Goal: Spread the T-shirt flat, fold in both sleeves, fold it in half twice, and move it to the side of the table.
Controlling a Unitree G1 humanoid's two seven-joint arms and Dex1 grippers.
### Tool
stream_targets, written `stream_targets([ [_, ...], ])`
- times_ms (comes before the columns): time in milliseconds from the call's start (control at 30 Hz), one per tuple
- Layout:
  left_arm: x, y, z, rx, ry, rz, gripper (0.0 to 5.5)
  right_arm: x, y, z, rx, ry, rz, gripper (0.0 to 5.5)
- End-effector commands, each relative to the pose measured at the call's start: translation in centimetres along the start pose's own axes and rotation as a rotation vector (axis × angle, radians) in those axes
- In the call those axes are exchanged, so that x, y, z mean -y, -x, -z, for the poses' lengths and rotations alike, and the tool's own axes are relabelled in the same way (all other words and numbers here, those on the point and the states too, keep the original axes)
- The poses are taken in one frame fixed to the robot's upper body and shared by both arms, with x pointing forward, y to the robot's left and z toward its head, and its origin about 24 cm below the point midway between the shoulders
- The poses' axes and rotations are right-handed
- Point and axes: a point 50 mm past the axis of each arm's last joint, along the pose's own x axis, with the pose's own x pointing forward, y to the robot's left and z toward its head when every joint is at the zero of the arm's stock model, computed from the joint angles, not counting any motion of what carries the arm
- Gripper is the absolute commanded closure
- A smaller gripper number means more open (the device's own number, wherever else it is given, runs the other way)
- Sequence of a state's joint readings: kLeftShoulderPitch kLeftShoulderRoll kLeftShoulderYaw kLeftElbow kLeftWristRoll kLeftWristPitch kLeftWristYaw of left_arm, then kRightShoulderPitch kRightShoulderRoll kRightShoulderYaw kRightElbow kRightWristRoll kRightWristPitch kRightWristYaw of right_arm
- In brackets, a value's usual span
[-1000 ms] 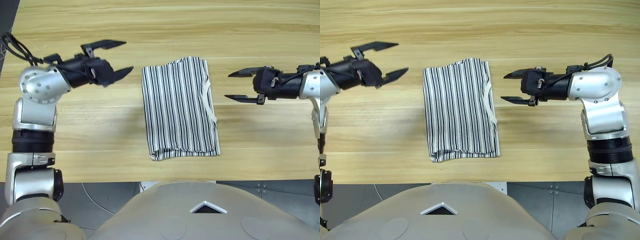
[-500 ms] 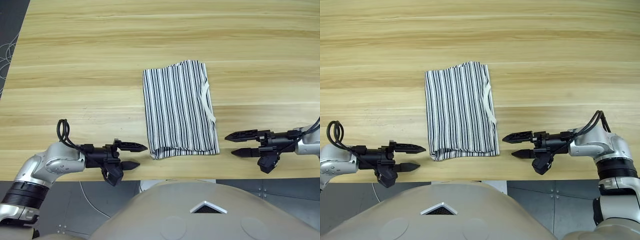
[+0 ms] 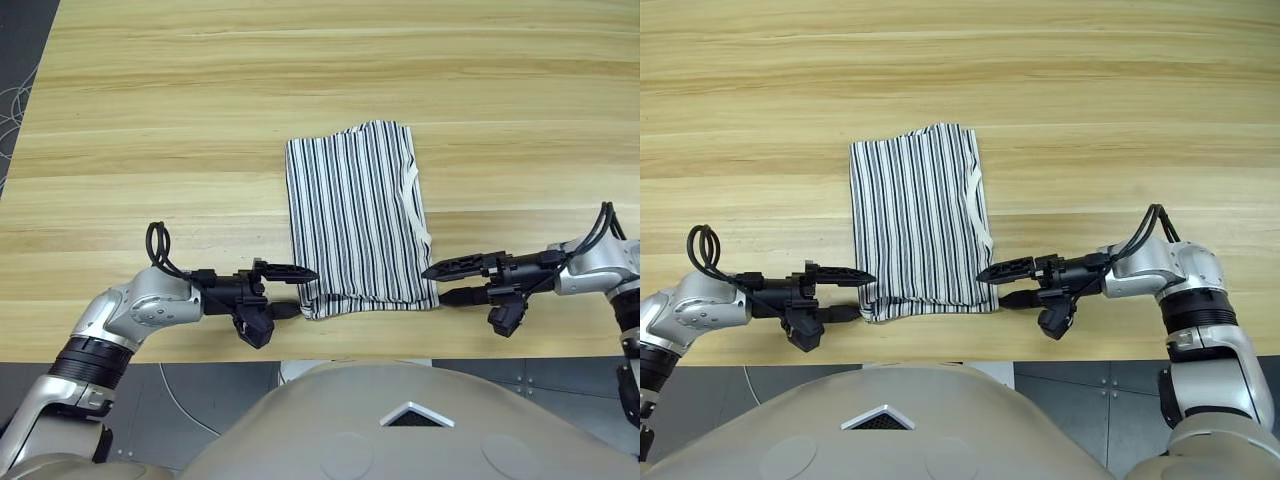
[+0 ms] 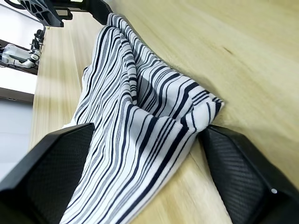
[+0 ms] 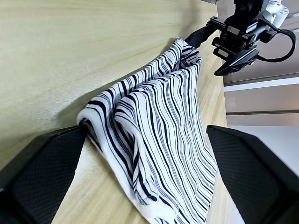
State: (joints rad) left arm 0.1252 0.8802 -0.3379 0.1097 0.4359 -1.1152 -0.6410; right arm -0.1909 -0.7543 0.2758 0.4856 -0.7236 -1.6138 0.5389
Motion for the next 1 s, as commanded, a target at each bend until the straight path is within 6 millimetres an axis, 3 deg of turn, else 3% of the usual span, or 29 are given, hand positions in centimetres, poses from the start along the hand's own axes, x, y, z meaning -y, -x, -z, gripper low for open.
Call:
stream_targets([
  [33,1.0,-0.7,0.3,0.001,0.011,0.055,1.34,-1.3,-1.3,0.3,0.008,-0.036,-0.116,0.77],
  [600,2.3,-1.1,1.8,-0.016,0.029,0.064,1.34,-1.3,-3.8,1.0,0.024,-0.02,-0.153,0.77],
  [967,2.0,-1.1,2.0,-0.022,0.02,0.061,1.34,-2.4,-2.7,2.0,-0.065,-0.054,-0.211,0.77],
  [1000,2.0,-1.1,2.1,-0.023,0.02,0.063,1.31,-2.5,-2.7,1.9,-0.059,-0.059,-0.221,0.96],
])
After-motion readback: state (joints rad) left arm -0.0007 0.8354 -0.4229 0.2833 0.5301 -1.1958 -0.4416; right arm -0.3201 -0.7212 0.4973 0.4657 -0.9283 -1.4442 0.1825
